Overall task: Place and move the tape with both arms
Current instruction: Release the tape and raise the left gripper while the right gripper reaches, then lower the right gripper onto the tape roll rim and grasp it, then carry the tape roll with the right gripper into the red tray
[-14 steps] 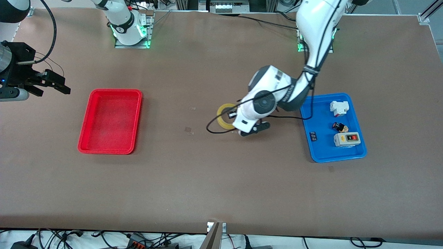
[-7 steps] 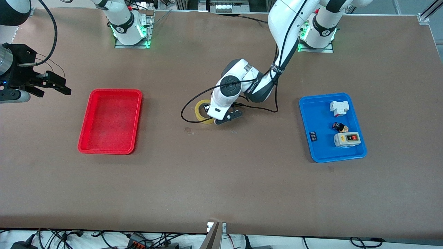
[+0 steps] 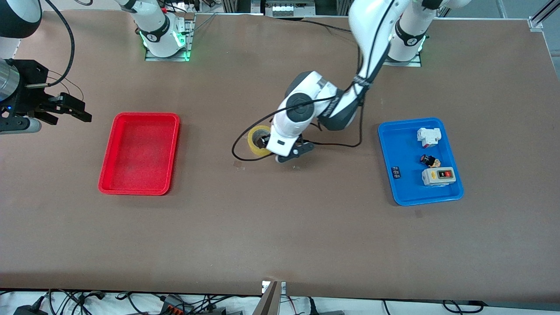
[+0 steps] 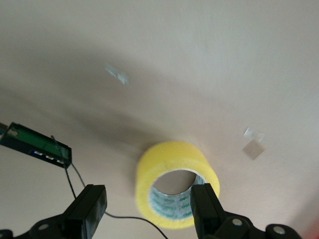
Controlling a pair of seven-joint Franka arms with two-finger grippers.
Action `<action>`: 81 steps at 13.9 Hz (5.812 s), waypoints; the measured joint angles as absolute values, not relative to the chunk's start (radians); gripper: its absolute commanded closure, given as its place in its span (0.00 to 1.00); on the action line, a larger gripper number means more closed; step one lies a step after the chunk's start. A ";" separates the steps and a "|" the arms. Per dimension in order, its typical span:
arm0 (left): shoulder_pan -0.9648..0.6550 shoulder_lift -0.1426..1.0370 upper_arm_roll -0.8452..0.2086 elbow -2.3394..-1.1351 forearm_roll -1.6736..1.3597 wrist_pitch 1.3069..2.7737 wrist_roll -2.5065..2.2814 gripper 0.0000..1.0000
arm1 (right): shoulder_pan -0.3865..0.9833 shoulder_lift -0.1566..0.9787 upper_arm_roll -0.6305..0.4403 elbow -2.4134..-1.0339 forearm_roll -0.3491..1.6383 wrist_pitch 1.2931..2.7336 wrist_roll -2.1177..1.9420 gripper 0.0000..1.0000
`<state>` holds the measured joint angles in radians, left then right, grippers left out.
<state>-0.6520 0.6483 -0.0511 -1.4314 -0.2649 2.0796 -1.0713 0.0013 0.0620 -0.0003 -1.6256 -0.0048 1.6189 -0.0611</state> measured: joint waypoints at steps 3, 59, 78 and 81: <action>-0.499 0.489 -0.043 -1.431 -0.193 1.838 -1.003 0.00 | 0.023 0.068 0.001 -1.626 -0.030 1.618 -0.061 0.00; 0.019 0.013 0.018 -1.570 -0.026 1.506 0.106 0.00 | 0.034 0.445 -0.085 -1.845 0.047 2.024 -0.042 1.00; 0.023 0.012 0.019 -1.564 -0.026 1.504 0.105 0.00 | 0.036 0.428 -0.125 -2.005 -0.022 2.123 -0.072 0.00; 0.023 0.011 0.019 -1.564 -0.026 1.503 0.105 0.00 | 0.041 0.420 -0.124 -1.995 -0.021 2.117 -0.072 0.00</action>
<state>0.0235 0.0110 0.0187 -1.5642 -0.0262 1.5026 0.1051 0.0412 0.4199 -0.1240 -1.9945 -0.0214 2.1175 -0.0721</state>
